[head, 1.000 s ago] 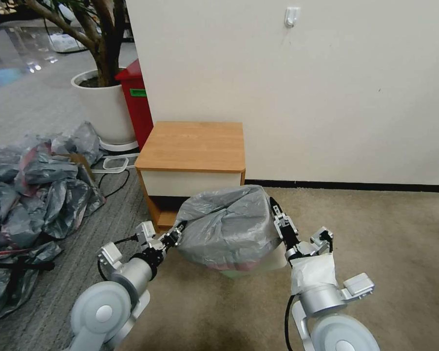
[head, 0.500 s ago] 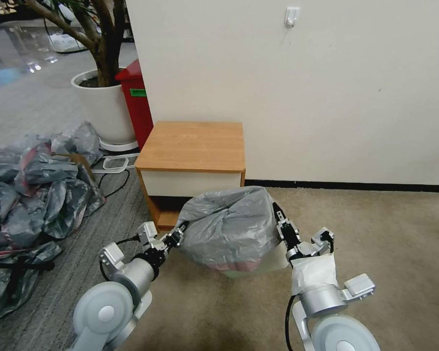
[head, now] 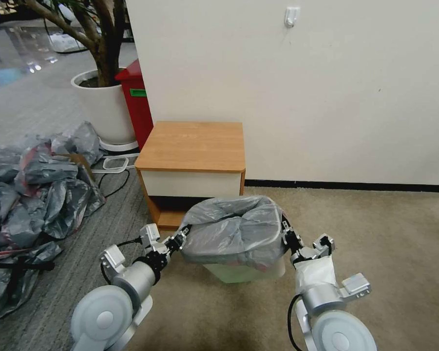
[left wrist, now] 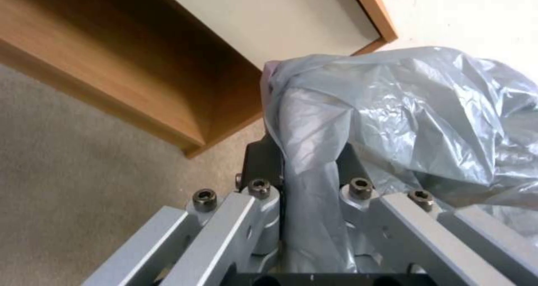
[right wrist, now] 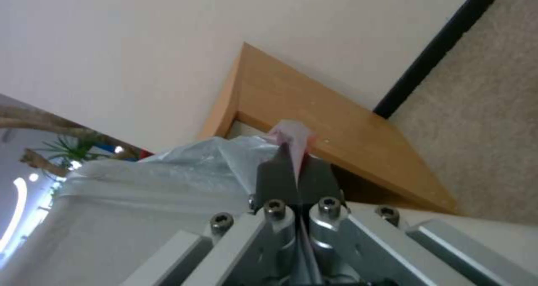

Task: Pick up the garbage bag from the table and place it over the trash can.

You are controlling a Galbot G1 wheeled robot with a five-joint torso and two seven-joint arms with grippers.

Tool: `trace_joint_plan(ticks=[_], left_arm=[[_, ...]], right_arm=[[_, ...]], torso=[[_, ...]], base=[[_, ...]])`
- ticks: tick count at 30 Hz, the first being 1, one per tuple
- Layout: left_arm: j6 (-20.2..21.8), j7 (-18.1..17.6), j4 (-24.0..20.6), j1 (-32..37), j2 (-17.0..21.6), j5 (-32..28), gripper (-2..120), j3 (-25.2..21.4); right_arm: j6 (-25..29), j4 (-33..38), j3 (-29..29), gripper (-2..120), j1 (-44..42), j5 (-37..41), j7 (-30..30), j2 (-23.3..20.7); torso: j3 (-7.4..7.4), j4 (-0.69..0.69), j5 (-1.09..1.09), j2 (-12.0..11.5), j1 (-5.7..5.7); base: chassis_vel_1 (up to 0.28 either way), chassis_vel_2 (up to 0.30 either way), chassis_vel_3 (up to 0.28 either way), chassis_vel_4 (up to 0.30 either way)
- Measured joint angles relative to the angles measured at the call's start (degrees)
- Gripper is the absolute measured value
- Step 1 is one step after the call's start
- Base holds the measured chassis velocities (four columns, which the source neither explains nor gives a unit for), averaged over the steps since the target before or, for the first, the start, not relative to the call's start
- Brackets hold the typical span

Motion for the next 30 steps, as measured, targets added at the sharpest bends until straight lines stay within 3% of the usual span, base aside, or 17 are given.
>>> trace_joint_plan(ticks=[22, 30], left_arm=[[0.43, 1.82, -0.62, 0.54, -0.16, -0.62, 8, -1.36], [0.28, 1.78, 0.53, 0.11, 0.01, 0.27, 8, -1.69]], right_arm=[[-0.67, -1.26, 0.71, 0, -0.29, -3.24, 0.3, -2.93], [-0.07, 2.0, 0.78, 27, -2.84, -1.37, -1.45, -4.95]], torso=[[0.0, 0.0, 0.0, 0.0, 0.0], [0.0, 0.0, 0.0, 0.0, 0.0]], base=[[0.0, 0.0, 0.0, 0.0], [0.0, 0.0, 0.0, 0.0]])
